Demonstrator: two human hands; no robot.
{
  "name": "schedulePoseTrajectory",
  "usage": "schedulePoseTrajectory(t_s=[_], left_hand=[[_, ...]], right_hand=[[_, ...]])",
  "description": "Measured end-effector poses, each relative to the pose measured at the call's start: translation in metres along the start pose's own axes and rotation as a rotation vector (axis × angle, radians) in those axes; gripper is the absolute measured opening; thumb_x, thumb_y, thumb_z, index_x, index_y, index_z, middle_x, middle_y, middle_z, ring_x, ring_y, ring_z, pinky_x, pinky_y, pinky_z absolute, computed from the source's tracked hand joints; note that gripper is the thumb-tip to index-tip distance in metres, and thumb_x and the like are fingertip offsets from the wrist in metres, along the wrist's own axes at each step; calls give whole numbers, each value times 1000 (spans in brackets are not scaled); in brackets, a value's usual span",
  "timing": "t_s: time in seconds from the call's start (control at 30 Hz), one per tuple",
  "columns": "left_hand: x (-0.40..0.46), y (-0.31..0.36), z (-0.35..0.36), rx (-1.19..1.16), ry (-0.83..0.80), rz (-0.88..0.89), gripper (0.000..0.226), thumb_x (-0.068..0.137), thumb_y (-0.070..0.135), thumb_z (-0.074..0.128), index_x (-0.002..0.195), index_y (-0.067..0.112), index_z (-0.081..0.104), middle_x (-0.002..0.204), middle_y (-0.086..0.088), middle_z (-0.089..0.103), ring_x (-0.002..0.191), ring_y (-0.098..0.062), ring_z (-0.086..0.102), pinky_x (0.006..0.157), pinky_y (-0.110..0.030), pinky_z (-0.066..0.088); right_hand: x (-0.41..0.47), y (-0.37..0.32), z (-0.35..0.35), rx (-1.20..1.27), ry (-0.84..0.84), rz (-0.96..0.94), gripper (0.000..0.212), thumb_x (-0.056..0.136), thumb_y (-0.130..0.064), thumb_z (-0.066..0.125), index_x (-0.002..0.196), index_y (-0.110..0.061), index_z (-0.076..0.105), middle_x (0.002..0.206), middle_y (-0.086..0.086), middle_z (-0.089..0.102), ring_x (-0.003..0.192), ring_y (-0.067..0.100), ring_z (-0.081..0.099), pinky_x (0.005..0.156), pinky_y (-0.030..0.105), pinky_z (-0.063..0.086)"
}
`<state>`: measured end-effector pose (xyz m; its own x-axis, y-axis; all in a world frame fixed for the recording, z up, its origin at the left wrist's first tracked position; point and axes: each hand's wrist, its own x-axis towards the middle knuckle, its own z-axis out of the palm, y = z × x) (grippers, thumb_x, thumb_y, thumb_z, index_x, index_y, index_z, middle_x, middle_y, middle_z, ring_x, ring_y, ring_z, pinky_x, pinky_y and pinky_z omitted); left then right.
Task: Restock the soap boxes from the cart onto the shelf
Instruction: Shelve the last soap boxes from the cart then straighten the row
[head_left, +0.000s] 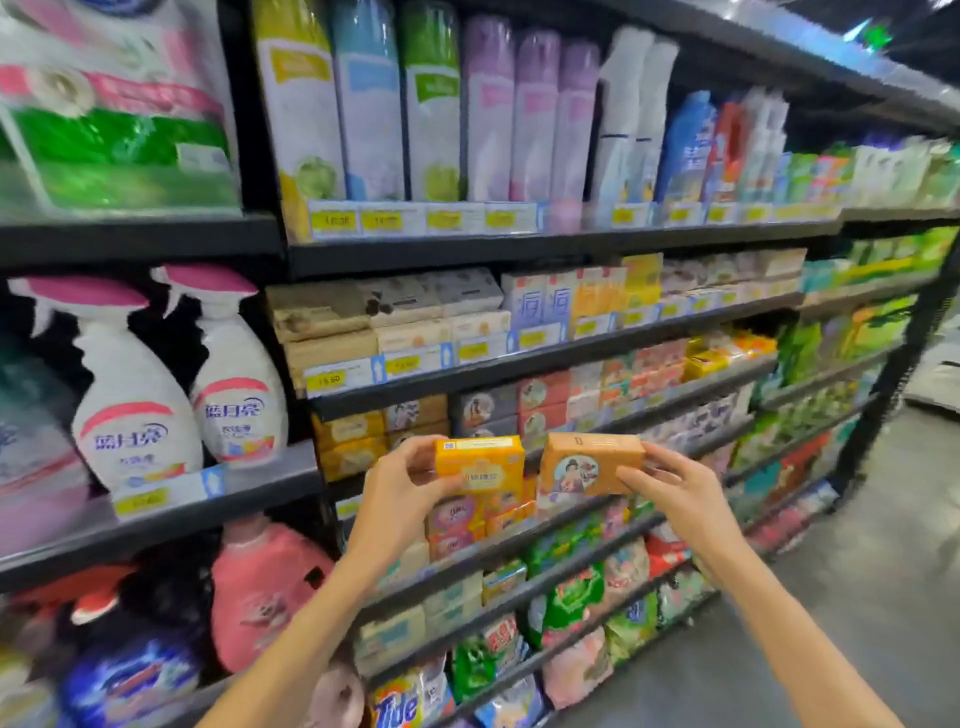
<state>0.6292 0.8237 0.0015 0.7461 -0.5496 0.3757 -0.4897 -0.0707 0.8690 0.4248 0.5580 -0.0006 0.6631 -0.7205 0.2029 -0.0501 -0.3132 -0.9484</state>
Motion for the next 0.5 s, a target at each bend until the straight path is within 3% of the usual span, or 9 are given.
schedulePoseTrajectory(t_s=[0.1, 0.23, 0.37, 0.43, 0.5], left_hand=[[4, -6, -7, 59, 133, -65, 43, 78, 22, 86, 116, 30, 66, 104, 16, 73, 98, 6, 66, 83, -8, 48], [2, -14, -16, 127, 287, -135, 43, 80, 20, 84, 118, 29, 66, 104, 18, 74, 99, 6, 67, 86, -13, 50], [8, -23, -18, 173, 384, -173, 40, 82, 16, 82, 111, 37, 65, 101, 21, 74, 97, 2, 69, 86, -22, 53], [15, -28, -15, 196, 419, -200, 41, 83, 15, 80, 108, 43, 61, 98, 24, 73, 95, 7, 68, 86, -21, 54], [23, -37, -9, 208, 460, -230, 39, 85, 15, 79, 112, 37, 60, 100, 23, 71, 94, 9, 67, 88, -23, 55]], right_hand=[[55, 5, 22, 16, -178, -17, 48, 78, -25, 82, 124, -21, 67, 101, -3, 77, 94, 10, 72, 86, 33, 56], [101, 11, 55, 66, -310, -46, 49, 77, -23, 82, 123, -18, 66, 100, -7, 76, 91, 6, 72, 76, 28, 53], [127, 18, 83, 65, -398, -86, 49, 77, -26, 83, 123, -20, 68, 106, -6, 75, 97, 8, 71, 88, 34, 57], [134, 19, 92, 62, -439, -105, 47, 77, -26, 83, 122, -23, 68, 105, -9, 75, 95, 4, 71, 87, 30, 56], [141, 20, 97, 67, -455, -113, 47, 79, -24, 82, 123, -22, 68, 103, -10, 76, 95, 4, 71, 85, 25, 56]])
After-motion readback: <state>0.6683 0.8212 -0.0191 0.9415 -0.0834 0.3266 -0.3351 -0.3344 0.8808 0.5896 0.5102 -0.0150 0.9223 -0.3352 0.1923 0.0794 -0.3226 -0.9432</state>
